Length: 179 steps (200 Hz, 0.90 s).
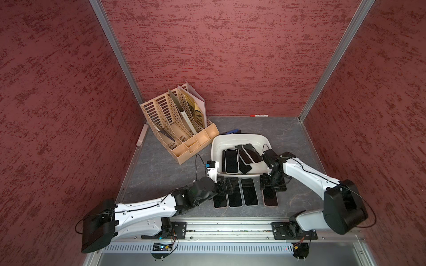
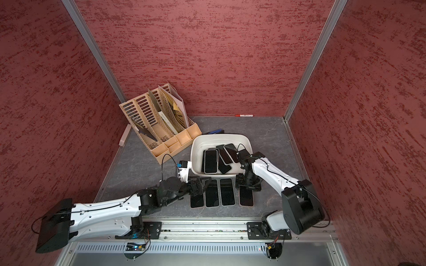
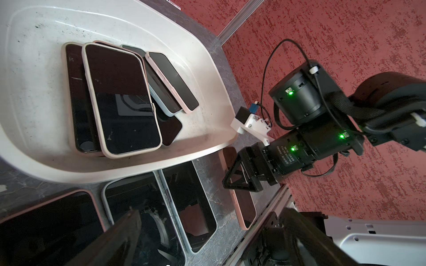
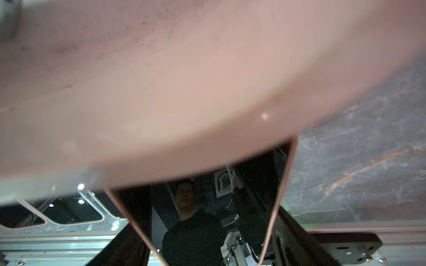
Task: Take the phone out of the storage box
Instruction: Place the phone at the center of the board.
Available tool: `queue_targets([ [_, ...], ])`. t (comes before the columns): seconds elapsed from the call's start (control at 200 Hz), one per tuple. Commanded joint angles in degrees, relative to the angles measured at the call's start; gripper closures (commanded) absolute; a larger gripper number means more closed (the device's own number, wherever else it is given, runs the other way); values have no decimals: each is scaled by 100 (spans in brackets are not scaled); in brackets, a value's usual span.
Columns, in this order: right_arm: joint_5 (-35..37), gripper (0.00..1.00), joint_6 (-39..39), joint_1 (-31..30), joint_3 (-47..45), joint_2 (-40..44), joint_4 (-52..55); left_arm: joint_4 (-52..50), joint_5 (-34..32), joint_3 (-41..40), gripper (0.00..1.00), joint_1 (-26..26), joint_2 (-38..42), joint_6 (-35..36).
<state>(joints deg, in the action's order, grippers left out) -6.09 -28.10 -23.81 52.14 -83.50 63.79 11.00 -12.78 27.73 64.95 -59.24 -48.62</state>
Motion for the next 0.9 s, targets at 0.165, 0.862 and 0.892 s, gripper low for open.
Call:
queue_targets([
  [0.165, 710, 37, 397, -44, 615, -717, -210, -530, -309, -227, 0, 18, 725, -45],
  [0.862, 400, 9, 613, -38, 380, -756, -538, -1207, -810, -175, 0, 273, 1094, -244],
  [0.892, 427, 9, 610, -38, 404, -700, -490, -1208, -808, -151, 0, 273, 1060, -237],
])
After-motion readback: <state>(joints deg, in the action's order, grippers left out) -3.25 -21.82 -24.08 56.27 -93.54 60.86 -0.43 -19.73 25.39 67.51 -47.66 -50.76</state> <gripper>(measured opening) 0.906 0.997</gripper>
